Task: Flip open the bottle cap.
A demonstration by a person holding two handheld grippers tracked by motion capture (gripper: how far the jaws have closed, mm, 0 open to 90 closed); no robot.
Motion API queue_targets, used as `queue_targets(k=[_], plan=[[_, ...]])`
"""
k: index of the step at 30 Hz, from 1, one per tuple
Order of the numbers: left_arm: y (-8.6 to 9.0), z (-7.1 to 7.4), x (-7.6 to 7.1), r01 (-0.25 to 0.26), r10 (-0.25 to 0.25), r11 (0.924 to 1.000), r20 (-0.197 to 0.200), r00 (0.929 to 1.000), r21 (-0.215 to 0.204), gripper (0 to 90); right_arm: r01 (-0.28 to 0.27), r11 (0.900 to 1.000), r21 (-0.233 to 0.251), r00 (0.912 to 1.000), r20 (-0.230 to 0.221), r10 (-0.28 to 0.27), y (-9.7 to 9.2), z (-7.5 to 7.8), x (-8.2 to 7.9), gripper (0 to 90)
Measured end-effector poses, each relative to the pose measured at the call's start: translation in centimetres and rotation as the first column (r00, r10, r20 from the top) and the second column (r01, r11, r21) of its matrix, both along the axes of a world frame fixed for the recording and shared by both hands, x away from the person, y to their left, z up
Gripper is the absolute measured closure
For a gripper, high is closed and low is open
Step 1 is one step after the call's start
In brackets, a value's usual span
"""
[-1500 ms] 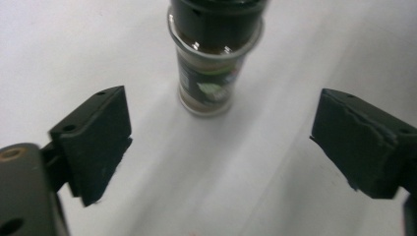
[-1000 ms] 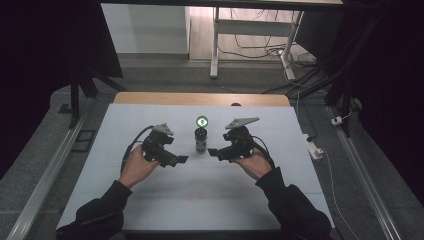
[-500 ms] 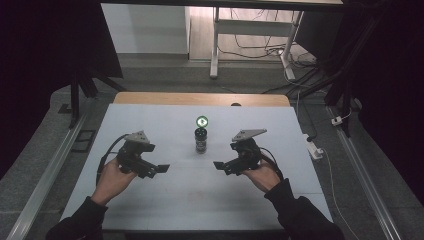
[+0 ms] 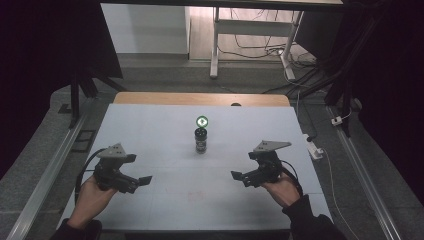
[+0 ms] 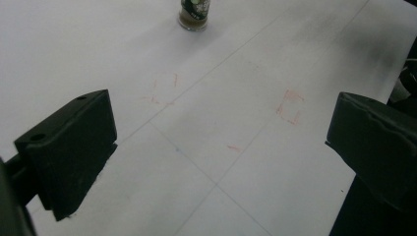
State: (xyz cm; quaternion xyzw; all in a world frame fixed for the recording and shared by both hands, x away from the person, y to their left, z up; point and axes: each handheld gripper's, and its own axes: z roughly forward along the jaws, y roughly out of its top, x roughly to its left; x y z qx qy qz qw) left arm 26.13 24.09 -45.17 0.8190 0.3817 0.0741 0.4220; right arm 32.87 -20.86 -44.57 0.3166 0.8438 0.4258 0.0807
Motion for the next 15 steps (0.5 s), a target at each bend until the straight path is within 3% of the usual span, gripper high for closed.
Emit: queue_targets(k=[9,15], plan=[[2.2,-0.6,-2.7,-0.069,0.068,0.9965,-0.007,0.9976,-0.047,0.0,0.069,0.9976,0.001,0.9976,0.004,-0.069,-3.6,-0.4,-2.1,0.0],[3.8,-1.0,-4.4,-0.121,0.121,0.9906,-0.003,0.9926,-0.063,0.0,0.142,0.9899,-0.007,0.9898,0.013,-0.142,-6.2,-0.7,-3.8,0.0]])
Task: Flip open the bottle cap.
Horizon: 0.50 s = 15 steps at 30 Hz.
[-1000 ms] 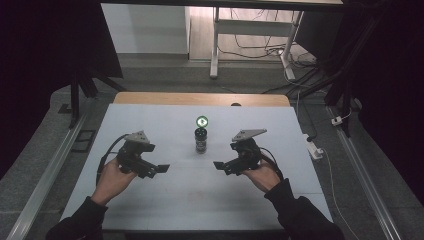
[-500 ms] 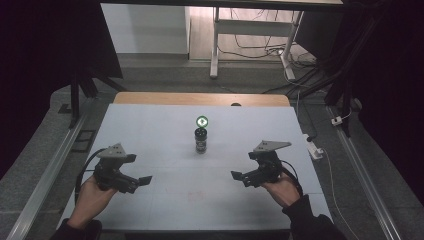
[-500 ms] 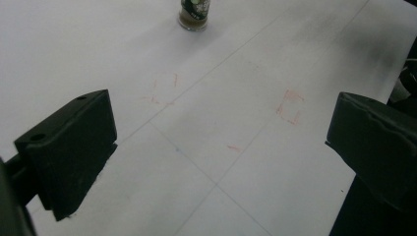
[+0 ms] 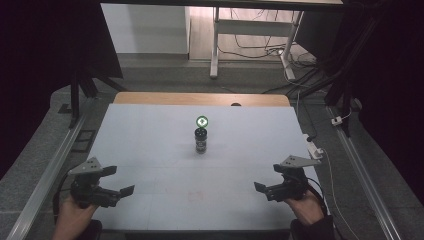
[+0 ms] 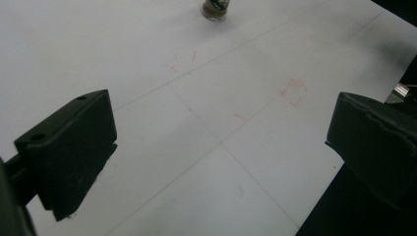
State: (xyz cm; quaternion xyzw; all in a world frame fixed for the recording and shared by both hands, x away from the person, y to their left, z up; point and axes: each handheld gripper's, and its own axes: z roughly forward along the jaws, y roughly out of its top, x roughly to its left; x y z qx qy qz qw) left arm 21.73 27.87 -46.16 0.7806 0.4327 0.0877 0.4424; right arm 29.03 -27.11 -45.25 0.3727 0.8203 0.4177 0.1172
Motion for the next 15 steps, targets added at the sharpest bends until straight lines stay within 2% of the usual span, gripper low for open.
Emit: queue_targets(k=[8,15], plan=[[1.8,-0.9,-1.9,-0.060,0.060,0.9981,-0.014,0.9981,-0.014,0.0,0.084,0.9963,-0.015,0.9963,-0.014,-0.085,-2.7,-0.4,-1.5,0.0],[2.4,-1.5,-2.6,-0.099,0.099,0.9949,-0.031,0.9946,0.020,0.0,0.132,0.9910,-0.022,0.9906,-0.033,-0.133,-3.8,-0.5,-2.3,0.0]])
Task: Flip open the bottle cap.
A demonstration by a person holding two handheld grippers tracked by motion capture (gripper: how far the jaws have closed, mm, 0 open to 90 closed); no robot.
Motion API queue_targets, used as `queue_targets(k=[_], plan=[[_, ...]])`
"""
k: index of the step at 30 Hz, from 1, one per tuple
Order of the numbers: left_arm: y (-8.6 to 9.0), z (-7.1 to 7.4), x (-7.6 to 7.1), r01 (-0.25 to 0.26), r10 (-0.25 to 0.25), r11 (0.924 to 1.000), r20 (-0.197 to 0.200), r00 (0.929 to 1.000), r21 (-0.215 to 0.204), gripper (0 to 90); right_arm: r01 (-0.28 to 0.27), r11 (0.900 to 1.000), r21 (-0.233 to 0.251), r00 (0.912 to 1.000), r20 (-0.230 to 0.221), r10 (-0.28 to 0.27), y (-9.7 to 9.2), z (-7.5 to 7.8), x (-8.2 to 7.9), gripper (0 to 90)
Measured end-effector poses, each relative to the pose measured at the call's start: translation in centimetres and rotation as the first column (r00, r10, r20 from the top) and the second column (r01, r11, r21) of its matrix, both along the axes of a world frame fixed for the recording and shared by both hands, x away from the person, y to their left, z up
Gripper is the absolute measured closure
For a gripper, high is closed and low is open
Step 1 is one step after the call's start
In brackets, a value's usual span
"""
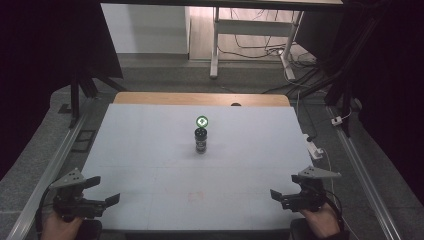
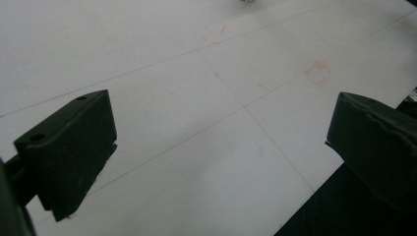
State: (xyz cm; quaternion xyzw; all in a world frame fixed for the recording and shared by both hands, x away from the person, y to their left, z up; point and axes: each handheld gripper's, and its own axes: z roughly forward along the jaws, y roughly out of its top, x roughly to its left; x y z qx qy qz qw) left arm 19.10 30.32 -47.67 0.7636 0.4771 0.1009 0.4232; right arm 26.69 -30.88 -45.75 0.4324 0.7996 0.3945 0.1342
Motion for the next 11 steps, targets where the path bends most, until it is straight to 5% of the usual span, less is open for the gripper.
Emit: queue_targets(k=[11], plan=[[0.09,-0.32,-0.01,-0.028,0.029,0.9991,-0.048,0.9984,0.033,0.0,0.008,0.9994,-0.033,0.9996,-0.028,-0.009,-0.11,-0.08,-0.43,0.0]])
